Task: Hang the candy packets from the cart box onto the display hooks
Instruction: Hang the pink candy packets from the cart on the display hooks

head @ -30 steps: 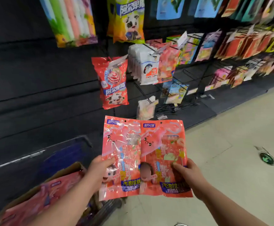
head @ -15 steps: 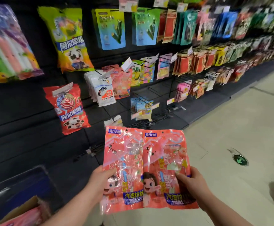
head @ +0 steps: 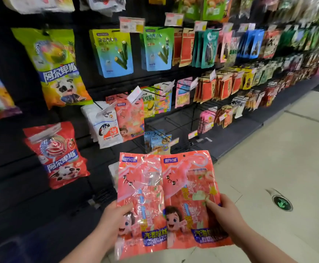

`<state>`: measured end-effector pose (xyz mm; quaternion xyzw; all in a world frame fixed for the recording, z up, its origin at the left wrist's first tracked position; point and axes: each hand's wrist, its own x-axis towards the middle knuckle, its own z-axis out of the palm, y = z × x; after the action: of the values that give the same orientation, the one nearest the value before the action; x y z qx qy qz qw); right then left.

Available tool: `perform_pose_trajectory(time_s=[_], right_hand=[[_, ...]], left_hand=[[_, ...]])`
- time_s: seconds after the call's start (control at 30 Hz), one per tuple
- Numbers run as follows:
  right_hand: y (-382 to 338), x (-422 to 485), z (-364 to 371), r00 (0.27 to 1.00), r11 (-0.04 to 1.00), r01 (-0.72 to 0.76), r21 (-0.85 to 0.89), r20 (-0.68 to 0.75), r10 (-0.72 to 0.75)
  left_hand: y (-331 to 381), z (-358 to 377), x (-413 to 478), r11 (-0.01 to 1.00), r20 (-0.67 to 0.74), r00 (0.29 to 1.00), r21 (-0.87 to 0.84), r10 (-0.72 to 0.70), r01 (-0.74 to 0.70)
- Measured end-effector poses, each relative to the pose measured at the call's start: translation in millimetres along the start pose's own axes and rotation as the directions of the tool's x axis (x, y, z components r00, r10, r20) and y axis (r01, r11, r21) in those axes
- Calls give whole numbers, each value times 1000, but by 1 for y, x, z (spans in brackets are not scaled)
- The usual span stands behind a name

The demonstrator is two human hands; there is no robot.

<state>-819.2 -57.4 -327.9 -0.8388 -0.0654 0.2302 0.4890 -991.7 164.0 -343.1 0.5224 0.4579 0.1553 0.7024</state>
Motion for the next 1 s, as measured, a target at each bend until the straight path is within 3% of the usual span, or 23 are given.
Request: perform_pose_trajectory(time_s=[0.27,0.43,0.7,1.0], right_hand=[[-52,96,-6,998,998,52,-27,-39,-53],[-82,144,10,996,997,80,11,25,-80],[-117,209,40,975,990,114,-78,199,-97],[-173,283,70,856,974,223,28,472,-210]], left_hand=[[60,46,78,999,65,997,-6,40,-40],[88,46,114,997,45,996,-7,76,-75],[102,32,142,998,-129,991,-54,30,-37],[106,37,158,984,-367,930,-163,13,-78]])
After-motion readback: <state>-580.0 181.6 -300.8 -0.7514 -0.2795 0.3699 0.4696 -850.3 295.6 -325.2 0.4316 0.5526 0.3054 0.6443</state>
